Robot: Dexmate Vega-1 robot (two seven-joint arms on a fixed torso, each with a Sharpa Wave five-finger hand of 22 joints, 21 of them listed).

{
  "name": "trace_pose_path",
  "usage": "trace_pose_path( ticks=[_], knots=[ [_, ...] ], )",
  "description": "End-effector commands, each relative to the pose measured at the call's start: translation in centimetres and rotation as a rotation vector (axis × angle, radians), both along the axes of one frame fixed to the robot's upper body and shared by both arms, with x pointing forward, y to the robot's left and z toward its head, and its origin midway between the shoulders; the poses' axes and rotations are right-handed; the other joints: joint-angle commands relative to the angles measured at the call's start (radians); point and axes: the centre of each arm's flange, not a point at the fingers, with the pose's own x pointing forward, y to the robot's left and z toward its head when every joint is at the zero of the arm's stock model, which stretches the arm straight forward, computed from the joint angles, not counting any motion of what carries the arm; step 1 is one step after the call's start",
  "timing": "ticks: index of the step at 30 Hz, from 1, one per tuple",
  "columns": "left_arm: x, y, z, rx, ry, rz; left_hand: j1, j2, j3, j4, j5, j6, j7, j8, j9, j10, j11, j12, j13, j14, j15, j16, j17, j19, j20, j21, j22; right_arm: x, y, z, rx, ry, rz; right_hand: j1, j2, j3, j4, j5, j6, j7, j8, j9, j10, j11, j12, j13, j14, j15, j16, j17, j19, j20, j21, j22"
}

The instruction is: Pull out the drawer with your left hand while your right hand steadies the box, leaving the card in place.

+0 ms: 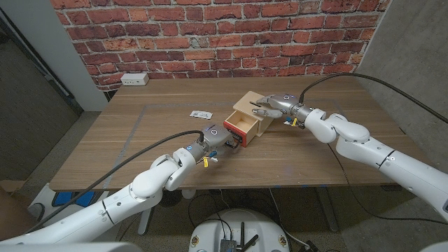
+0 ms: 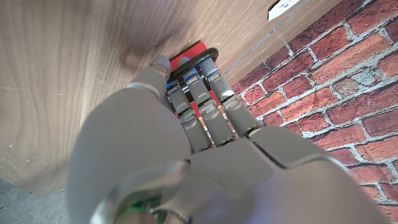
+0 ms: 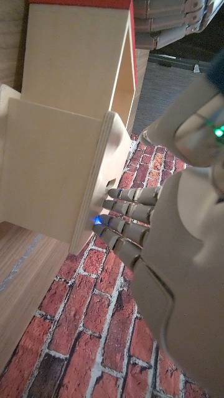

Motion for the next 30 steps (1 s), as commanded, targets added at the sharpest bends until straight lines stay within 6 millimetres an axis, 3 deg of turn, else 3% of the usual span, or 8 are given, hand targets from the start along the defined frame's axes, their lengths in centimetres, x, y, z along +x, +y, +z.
trace_pose_path(
  ticks=[1, 30],
  knots=[
    [-0.3, -0.4, -0.2, -0.014, 0.0, 0.007, 0.012, 0.003, -0.006, 0.001, 0.007, 0.0, -0.004, 0.0, 0.006, 0.001, 0.0, 0.001, 0.003, 0.006, -0.078, -0.003, 0.001, -0.006, -0.133, 0.008, 0.0, -0.1, 0.4, -0.3, 0.015, 0.031, -0.026, -0.013, 0.031, 0.002, 0.006, 0.0, -0.001, 0.006, -0.005, 0.004, 0.008, 0.001, 0.006, 0.001, 0.011, -0.016, 0.007, 0.004, 0.014, -0.049, 0.008, 0.006],
    [-1.6, -0.9, -0.7, -0.056, 0.006, 0.041, 0.013, 0.004, -0.011, 0.002, 0.008, -0.003, -0.005, 0.0, 0.006, 0.0, 0.001, 0.0, 0.003, 0.006, -0.078, -0.003, 0.002, -0.012, -0.132, 0.019, -0.001, 0.4, 0.7, -0.1, -0.007, 0.041, -0.037, -0.024, 0.026, -0.008, 0.012, -0.001, 0.001, 0.015, 0.0, 0.005, 0.026, 0.014, 0.009, 0.003, 0.02, -0.016, 0.015, 0.015, 0.027, -0.044, 0.008, 0.008]
  ],
)
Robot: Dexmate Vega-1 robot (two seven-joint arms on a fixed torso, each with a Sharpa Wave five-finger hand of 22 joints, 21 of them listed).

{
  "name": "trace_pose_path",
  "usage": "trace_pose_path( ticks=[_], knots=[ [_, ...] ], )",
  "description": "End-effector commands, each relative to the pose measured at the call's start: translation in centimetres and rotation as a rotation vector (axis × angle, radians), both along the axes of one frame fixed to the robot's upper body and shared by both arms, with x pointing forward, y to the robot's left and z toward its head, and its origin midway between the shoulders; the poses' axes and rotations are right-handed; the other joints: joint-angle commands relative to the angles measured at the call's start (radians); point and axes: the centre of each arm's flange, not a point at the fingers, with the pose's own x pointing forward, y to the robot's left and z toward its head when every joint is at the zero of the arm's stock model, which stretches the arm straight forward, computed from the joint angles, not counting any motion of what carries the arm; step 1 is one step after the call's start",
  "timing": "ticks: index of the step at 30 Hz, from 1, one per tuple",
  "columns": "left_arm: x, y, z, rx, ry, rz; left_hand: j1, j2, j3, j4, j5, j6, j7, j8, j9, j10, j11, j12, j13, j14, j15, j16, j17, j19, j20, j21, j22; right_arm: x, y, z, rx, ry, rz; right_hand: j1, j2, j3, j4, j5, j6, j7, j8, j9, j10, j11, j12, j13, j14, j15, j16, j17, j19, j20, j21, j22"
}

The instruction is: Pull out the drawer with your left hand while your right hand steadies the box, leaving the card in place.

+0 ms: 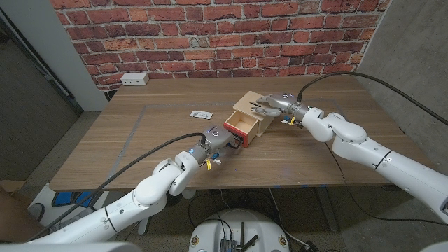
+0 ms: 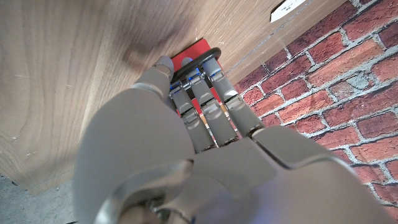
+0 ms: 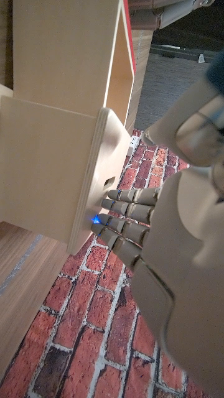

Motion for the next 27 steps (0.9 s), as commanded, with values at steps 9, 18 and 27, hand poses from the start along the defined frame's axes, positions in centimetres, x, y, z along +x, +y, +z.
trace_pose_path(
  ticks=[9, 18, 27],
  knots=[
    [-0.83, -0.15, -0.12, -0.026, 0.005, 0.024, 0.009, 0.001, -0.003, 0.001, 0.004, 0.002, -0.003, 0.0, 0.001, -0.001, 0.0, 0.0, 0.003, 0.006, -0.078, 0.0, 0.001, -0.006, -0.132, 0.01, -0.001, 0.51, -0.06, 0.22, -0.007, 0.006, -0.011, -0.011, 0.032, -0.002, 0.006, -0.001, 0.002, 0.006, 0.0, 0.005, 0.01, 0.0, 0.009, 0.001, 0.009, -0.013, 0.004, 0.005, 0.009, -0.043, -0.001, 0.001],
    [-1.01, -0.11, -0.04, -0.016, 0.004, 0.029, 0.009, 0.002, -0.004, 0.002, 0.004, 0.002, -0.001, 0.0, 0.001, 0.0, 0.001, 0.001, 0.003, 0.006, -0.078, 0.001, 0.002, -0.007, -0.132, 0.012, -0.002, 0.65, -0.2, 0.2, -0.001, 0.01, -0.013, -0.012, 0.031, -0.005, 0.007, 0.0, 0.004, 0.005, 0.001, 0.005, 0.014, 0.001, 0.01, 0.001, 0.01, -0.015, 0.005, 0.008, 0.012, -0.043, -0.001, 0.001],
    [-1.39, 0.14, 0.17, -0.02, 0.011, 0.034, 0.01, 0.002, -0.006, 0.001, 0.005, 0.002, -0.001, 0.0, 0.001, 0.0, 0.0, 0.001, 0.003, 0.008, -0.078, 0.002, 0.002, -0.008, -0.133, 0.017, -0.002, 0.73, -0.23, 0.14, 0.001, 0.012, -0.018, -0.012, 0.032, -0.005, 0.009, 0.001, 0.004, 0.006, 0.001, 0.005, 0.014, 0.004, 0.009, 0.002, 0.009, -0.016, 0.005, 0.01, 0.012, -0.043, -0.003, 0.001]
  ],
)
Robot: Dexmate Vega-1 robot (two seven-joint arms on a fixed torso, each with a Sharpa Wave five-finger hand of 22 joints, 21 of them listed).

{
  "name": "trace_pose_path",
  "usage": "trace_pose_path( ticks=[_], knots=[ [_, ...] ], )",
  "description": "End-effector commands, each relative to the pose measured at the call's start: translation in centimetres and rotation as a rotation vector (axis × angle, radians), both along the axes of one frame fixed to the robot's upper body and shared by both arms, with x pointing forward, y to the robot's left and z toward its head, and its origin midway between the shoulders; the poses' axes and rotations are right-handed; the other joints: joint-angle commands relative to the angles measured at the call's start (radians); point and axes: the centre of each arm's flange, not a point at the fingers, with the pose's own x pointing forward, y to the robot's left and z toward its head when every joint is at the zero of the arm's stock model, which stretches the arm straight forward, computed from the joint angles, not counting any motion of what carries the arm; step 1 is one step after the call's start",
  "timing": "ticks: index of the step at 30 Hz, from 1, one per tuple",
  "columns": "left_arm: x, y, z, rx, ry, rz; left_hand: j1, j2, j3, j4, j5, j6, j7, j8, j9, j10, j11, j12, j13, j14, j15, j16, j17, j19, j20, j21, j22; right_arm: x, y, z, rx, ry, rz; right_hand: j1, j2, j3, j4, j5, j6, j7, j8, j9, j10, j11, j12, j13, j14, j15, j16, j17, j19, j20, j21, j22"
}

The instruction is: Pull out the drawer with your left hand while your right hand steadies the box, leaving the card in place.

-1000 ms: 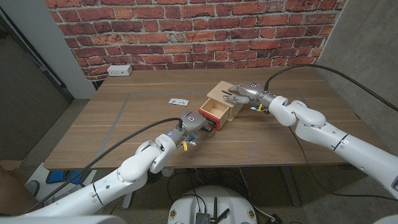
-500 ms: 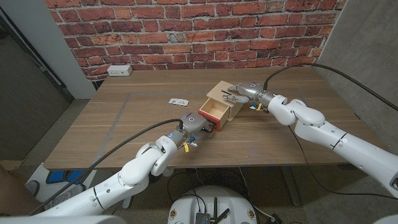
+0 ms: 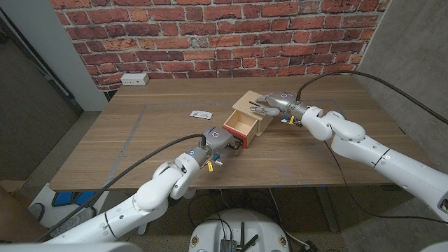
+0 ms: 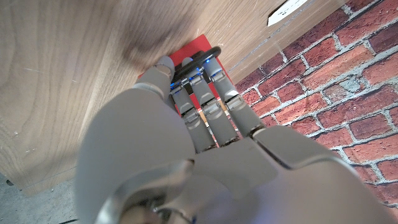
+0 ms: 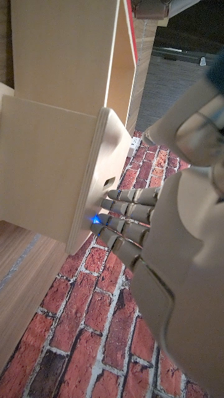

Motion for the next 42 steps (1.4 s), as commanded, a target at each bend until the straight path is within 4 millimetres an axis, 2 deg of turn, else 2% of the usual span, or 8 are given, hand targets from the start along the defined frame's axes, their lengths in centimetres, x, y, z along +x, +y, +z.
trace_pose_path(
  ticks=[1, 42],
  knots=[
    [-0.5, 0.3, 0.2, 0.0, 0.004, 0.008, 0.011, 0.002, -0.006, 0.001, 0.005, 0.002, -0.001, 0.0, 0.001, 0.0, 0.0, 0.001, 0.003, 0.008, -0.078, 0.002, 0.002, -0.003, -0.134, 0.007, 0.003, 0.2, -0.1, 0.0, 0.004, 0.003, -0.008, -0.008, 0.028, -0.001, 0.004, 0.001, 0.004, 0.007, 0.001, 0.005, 0.008, -0.002, 0.006, 0.005, 0.009, -0.015, 0.004, 0.004, 0.006, -0.048, -0.002, 0.005],
    [-2.3, 2.0, 0.4, -0.013, -0.017, 0.044, 0.013, 0.003, -0.012, 0.001, 0.006, 0.002, -0.004, 0.001, 0.001, 0.0, 0.0, 0.001, 0.003, 0.006, -0.078, 0.002, 0.002, -0.014, -0.134, 0.029, 0.001, 1.0, 0.3, 0.2, -0.007, 0.013, -0.023, -0.008, 0.031, -0.005, 0.007, 0.003, -0.008, 0.006, -0.002, 0.005, -0.007, 0.0, -0.001, 0.007, -0.014, -0.016, -0.005, 0.012, 0.005, -0.042, -0.007, 0.005]
  ],
)
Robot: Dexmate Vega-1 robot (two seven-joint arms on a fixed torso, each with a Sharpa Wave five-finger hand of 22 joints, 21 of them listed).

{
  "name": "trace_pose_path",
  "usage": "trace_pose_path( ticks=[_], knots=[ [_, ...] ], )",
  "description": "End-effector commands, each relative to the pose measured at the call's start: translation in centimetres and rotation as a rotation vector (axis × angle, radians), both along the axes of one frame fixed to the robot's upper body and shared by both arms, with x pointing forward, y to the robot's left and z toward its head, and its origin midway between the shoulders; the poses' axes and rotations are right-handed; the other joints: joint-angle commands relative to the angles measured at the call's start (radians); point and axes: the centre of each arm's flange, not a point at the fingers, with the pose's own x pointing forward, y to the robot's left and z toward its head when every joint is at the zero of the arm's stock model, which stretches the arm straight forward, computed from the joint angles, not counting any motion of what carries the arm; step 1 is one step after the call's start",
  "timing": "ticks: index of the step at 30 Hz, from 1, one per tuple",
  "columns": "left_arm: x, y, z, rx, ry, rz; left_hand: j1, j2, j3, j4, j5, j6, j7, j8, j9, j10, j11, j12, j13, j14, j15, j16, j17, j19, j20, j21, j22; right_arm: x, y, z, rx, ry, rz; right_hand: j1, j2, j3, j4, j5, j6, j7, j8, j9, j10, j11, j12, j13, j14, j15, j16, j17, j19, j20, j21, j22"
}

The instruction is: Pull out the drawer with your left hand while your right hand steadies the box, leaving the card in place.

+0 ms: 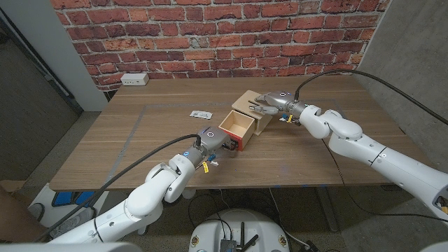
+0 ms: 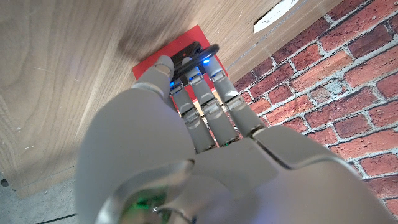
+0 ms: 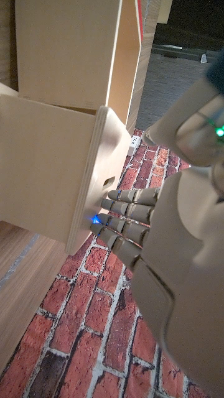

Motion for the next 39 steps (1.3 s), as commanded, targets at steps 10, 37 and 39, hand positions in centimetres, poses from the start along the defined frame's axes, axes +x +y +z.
trace_pose_path(
  ticks=[10, 37, 39],
  knots=[
    [-0.9, 1.9, 0.1, 0.014, -0.036, 0.006, 0.013, 0.002, -0.004, 0.0, 0.006, 0.005, -0.005, 0.002, 0.001, 0.002, 0.0, 0.001, 0.003, 0.007, -0.078, 0.005, 0.002, -0.005, -0.134, 0.009, 0.0, 0.1, 0.2, 0.0, -0.003, -0.004, -0.012, -0.006, 0.031, 0.0, 0.003, 0.004, -0.003, 0.0, -0.001, 0.005, -0.003, -0.002, -0.001, -0.001, -0.009, -0.016, -0.003, 0.003, 0.003, -0.041, -0.004, 0.003],
    [-1.4, 3.6, -0.7, 0.002, -0.037, 0.015, 0.015, 0.003, -0.006, 0.0, 0.007, 0.003, -0.003, 0.001, 0.001, -0.002, 0.0, 0.0, 0.003, 0.001, -0.078, 0.004, 0.001, -0.018, -0.134, 0.021, -0.002, 0.1, 0.5, -0.1, -0.002, -0.009, -0.013, 0.002, 0.032, 0.001, -0.004, 0.006, -0.005, -0.002, -0.001, 0.005, -0.004, -0.002, -0.001, 0.0, -0.011, -0.015, -0.004, 0.006, 0.001, -0.039, -0.006, 0.003],
    [-1.5, 3.7, -0.9, -0.001, -0.035, 0.018, 0.015, 0.003, -0.006, 0.0, 0.007, 0.003, -0.003, 0.001, 0.001, -0.002, 0.001, 0.0, 0.003, 0.001, -0.078, 0.004, 0.002, -0.018, -0.134, 0.022, -0.002, 0.1, 0.6, -0.1, -0.001, -0.009, -0.012, 0.002, 0.031, 0.001, -0.005, 0.006, -0.005, -0.001, -0.001, 0.005, -0.004, -0.003, -0.001, 0.0, -0.012, -0.015, -0.004, 0.006, 0.001, -0.039, -0.006, 0.003]
  ],
)
